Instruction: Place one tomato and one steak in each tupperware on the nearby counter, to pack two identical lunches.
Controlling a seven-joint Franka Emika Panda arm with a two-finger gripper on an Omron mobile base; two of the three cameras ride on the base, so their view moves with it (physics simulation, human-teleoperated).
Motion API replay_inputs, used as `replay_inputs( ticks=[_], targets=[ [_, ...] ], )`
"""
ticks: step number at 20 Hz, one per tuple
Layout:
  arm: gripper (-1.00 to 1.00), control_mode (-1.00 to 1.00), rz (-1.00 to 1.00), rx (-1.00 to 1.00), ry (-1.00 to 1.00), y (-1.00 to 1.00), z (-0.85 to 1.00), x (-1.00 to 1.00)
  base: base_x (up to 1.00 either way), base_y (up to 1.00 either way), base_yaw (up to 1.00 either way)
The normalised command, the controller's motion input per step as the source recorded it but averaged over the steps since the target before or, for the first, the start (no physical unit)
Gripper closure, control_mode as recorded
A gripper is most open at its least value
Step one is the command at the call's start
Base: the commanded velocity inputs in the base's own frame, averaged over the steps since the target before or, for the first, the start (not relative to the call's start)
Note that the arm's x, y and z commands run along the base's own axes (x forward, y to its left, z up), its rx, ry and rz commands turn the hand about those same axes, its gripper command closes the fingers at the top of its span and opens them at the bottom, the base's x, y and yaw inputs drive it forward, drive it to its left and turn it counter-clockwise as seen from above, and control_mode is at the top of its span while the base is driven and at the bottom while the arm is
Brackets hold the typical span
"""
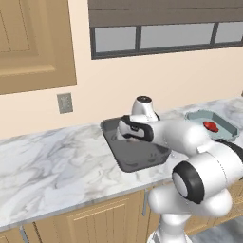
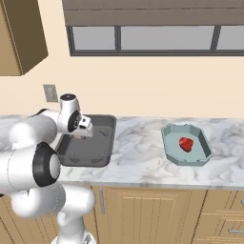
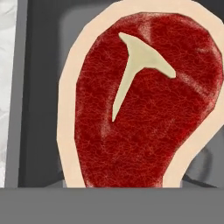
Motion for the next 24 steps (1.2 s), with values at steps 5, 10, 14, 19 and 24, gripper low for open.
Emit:
replay_inputs(
  ticks=[5,10,14,19,24],
  targets=[
    [1.0,-1.0,0.0,0.0,0.0,0.0,-0.28,0.37,0.0,0.0,0.0],
    [1.0,-1.0,0.0,0.0,0.0,0.0,-0.31,0.33,0.0,0.0,0.0],
    [1.0,-1.0,0.0,0.0,0.0,0.0,-0.3,0.28,0.0,0.0,0.0],
    [1.0,-1.0,0.0,0.0,0.0,0.06,-0.28,0.26,0.0,0.0,0.0],
    [1.0,-1.0,0.0,0.0,0.0,0.14,-0.25,0.24,0.0,0.0,0.0]
  ],
)
